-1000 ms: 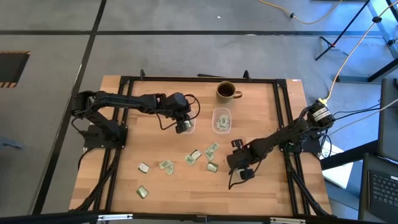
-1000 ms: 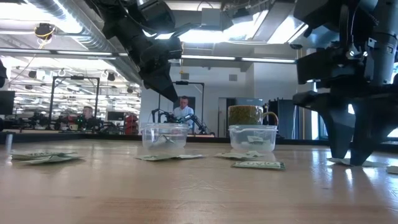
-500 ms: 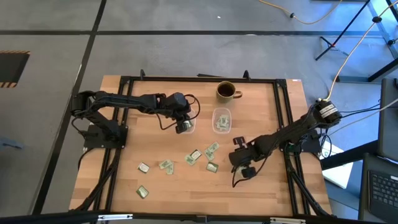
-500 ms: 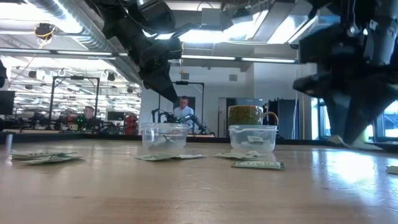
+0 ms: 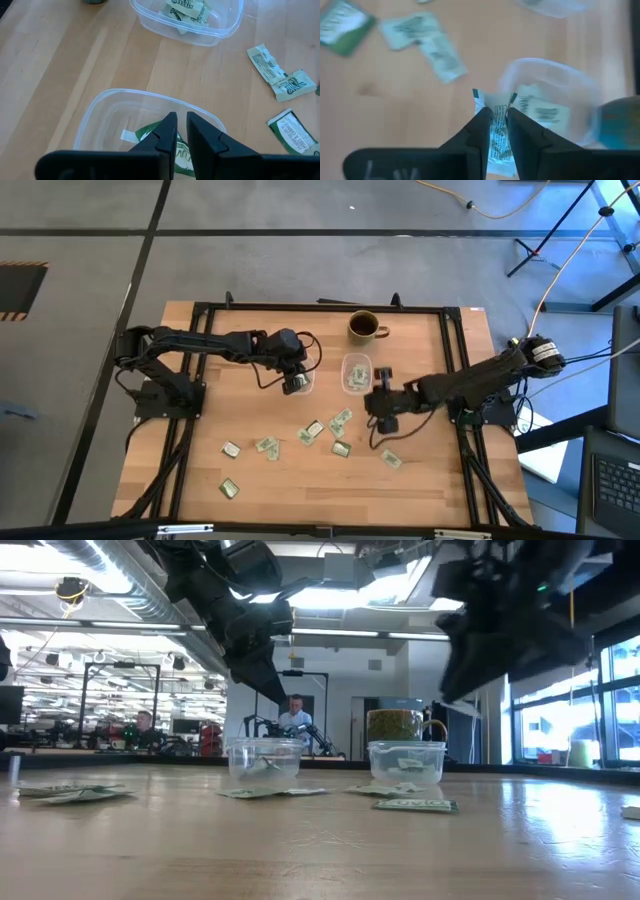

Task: Pick and place items into bin
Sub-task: Put the stevia packet into the right transparent bin

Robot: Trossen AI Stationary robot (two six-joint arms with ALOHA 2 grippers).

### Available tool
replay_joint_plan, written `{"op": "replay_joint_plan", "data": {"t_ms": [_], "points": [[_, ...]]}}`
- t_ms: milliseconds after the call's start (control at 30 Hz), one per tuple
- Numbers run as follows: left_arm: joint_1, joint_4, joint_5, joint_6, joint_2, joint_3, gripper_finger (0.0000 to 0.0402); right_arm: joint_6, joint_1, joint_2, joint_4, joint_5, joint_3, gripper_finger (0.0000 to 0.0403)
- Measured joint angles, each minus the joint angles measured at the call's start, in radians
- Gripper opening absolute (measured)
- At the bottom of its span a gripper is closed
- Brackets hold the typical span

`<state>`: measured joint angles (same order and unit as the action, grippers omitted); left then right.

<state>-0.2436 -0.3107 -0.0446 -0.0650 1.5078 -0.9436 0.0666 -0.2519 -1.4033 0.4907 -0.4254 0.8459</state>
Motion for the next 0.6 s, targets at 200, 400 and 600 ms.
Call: {"op": "replay_joint_plan", "data": {"t_ms": [200, 400, 600], "points": [[0.0, 0.0, 0.0, 0.0, 0.0, 0.0, 0.0036, 0.175, 0.124, -0.019, -0.103, -0.001, 0.0, 0.007], [0.0, 0.0, 0.0, 0.0, 0.0, 0.0, 0.004, 0.201, 0.216, -0.036, -0.184, -0.001, 0.0, 0.007], [0.0, 0.0, 0.0, 0.0, 0.0, 0.0, 0.0037, 0.123, 0.266, -0.049, -0.186, 0.038, 0.0, 0.007]]}}
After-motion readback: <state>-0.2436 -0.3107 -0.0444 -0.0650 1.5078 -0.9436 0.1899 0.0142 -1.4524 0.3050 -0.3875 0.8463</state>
